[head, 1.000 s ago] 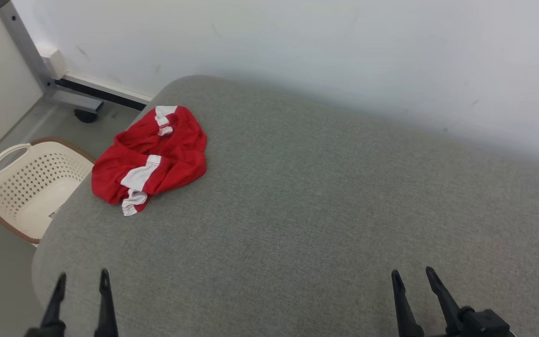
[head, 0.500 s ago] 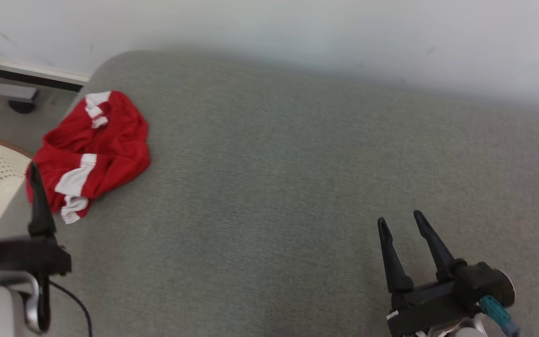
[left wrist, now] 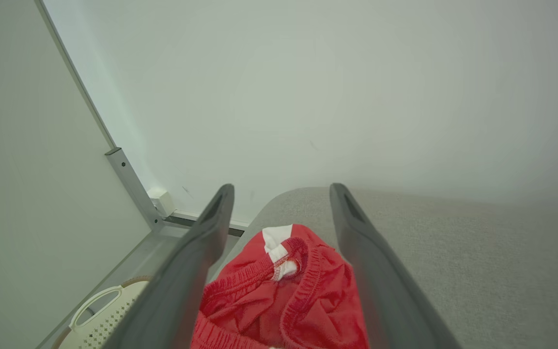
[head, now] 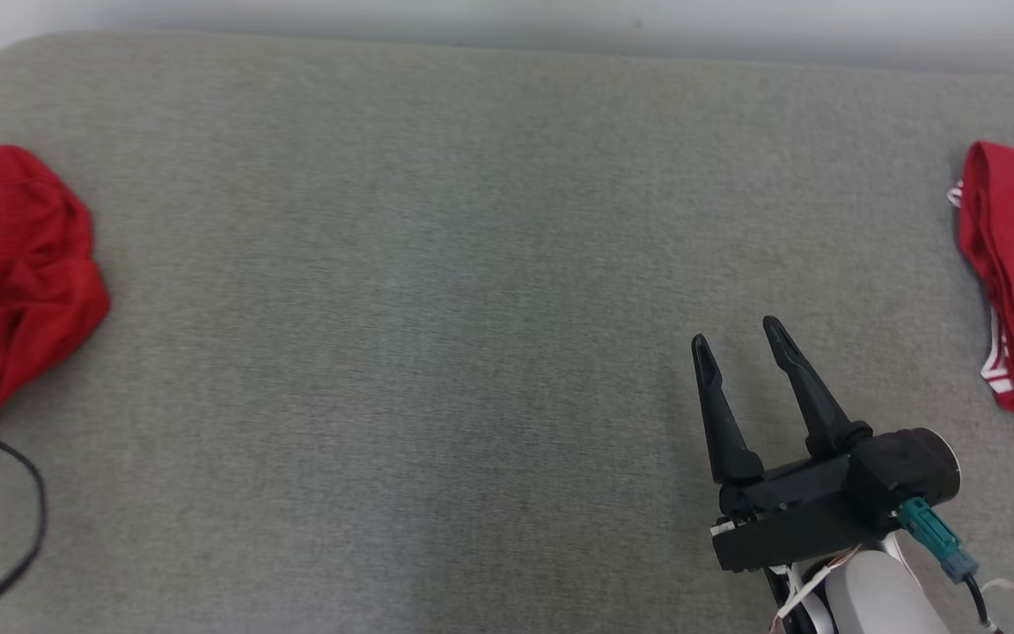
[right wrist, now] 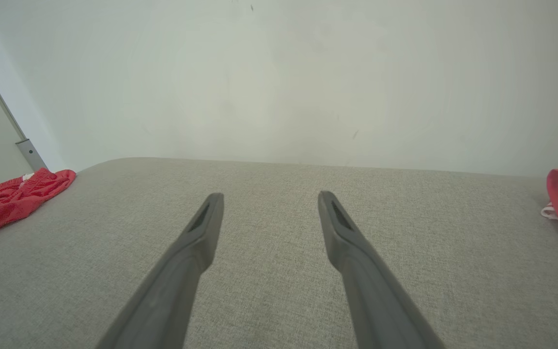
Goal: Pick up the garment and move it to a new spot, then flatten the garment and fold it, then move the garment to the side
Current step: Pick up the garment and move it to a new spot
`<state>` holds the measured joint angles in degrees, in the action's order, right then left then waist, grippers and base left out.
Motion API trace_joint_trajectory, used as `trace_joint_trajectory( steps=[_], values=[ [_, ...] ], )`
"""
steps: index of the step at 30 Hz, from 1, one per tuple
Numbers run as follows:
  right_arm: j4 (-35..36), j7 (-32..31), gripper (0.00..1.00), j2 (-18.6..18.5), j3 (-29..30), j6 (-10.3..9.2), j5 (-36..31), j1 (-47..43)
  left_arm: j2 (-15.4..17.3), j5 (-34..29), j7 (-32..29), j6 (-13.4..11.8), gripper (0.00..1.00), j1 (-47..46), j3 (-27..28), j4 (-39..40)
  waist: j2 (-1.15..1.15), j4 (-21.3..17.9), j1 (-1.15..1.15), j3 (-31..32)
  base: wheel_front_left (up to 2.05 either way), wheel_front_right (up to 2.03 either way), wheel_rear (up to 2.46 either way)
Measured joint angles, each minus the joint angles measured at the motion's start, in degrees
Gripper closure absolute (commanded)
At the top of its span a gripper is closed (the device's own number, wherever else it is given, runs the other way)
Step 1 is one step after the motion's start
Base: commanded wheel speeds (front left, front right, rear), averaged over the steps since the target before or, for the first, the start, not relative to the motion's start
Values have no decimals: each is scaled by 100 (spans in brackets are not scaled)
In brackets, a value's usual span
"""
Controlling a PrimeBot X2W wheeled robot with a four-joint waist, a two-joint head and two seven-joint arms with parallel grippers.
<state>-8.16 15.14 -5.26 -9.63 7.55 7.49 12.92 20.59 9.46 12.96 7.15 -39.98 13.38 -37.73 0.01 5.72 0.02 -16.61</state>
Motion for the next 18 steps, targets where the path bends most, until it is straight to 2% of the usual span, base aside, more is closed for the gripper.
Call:
trace_joint_trajectory(
  steps=[3,8,18],
  values=[
    [9,0,0,35,-11,0,0,77,246,80,-166,0,0,-296,29,-396,0,-203,-1,-160,0,0,0],
    [8,0,0,65,-22,0,0,129,405,143,-623,0,0,-631,20,-1020,0,-487,0,-401,0,0,0],
    [-22,0,0,82,-31,0,-1,220,470,456,-1923,-171,0,-987,146,-2107,0,-769,-1,-667,0,0,0]
  ],
)
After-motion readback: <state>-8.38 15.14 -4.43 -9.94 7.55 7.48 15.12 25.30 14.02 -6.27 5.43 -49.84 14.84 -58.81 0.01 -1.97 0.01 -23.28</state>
